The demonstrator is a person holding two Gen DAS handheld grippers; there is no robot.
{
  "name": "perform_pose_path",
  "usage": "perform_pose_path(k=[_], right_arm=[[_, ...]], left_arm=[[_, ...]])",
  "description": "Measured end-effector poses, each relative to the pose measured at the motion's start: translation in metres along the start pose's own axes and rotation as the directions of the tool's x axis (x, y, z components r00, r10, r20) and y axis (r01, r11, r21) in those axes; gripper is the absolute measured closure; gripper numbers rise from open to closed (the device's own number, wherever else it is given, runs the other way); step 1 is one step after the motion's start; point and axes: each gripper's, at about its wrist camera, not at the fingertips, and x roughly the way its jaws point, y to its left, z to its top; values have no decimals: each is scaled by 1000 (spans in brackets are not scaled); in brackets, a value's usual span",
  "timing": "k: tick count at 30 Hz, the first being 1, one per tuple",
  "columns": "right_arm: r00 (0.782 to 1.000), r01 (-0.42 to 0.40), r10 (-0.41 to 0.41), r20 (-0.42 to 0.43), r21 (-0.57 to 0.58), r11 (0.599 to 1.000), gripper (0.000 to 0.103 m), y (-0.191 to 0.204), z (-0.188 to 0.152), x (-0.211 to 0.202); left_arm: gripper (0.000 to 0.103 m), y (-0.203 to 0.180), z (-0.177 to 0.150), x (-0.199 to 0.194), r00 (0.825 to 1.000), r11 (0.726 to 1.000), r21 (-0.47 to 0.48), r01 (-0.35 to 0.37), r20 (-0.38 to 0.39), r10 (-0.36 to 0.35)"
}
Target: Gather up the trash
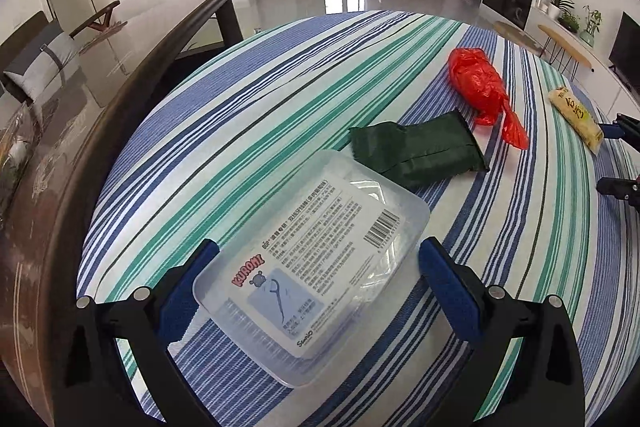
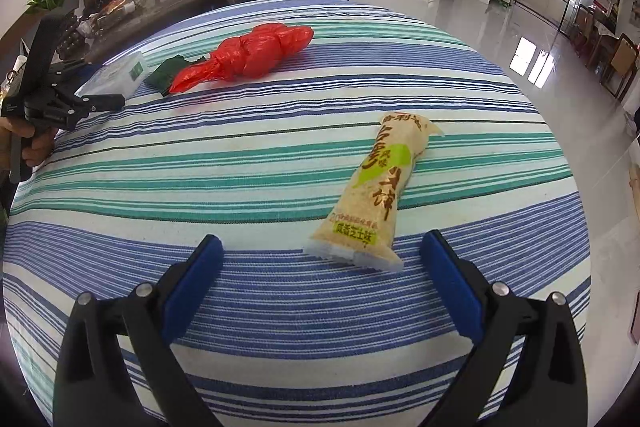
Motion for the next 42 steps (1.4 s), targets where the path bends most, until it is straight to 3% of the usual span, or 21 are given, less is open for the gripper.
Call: perform_pose_path(k=[3,4,7,9,11,13,17,19,21,22,23,28,42], right_arm=[[997,-76,72,40,100,992,7,-15,-2,-7],[994,-101,95,47,142,985,7,-21,-1,-8],[998,-64,62,17,185,981,10,-24,9,-4],[1000,5,-6,2,168,986,33,-18,17,1],[998,66,-66,-1,104,992,67,-11,23,6],[997,69,-70,10,72,995,75,-9,23,4],[992,-124,125,34,-21,992,75,7,6,-10],[993,-117,119,27,-66,991,75,12,1,-13],[995,-99,100,9,-67,993,53,8,-1,-12],[998,-68,69,10,-60,996,25,4,0,-11],[999,-45,46,16,-56,997,19,1,0,-10],[999,-34,34,4,-85,996,15,2,-5,-1],[999,-42,41,-5,-74,996,10,-2,-6,-2]], left_arm=[[11,-4,-6,-5,1000,999,-39,-15,3,15],[20,-5,-9,-9,1000,999,-46,-29,9,29],[28,-15,-19,-21,999,997,-77,-31,10,32],[29,-28,-25,-27,999,995,-87,-47,7,48],[29,-47,-34,-36,996,989,-118,-86,-6,86],[28,-64,-41,-44,995,973,-204,-104,-20,102],[28,-106,-54,-64,994,932,-349,-102,-8,106],[28,-128,-54,-67,994,921,-376,-103,5,113],[23,-143,-51,-64,989,916,-378,-137,-3,147],[14,-149,-50,-60,988,913,-380,-146,-14,153],[11,-150,-49,-57,986,907,-389,-160,-22,165],[5,-153,-48,-43,977,904,-371,-212,-63,203],[4,-153,-49,-41,977,897,-388,-211,-60,204]])
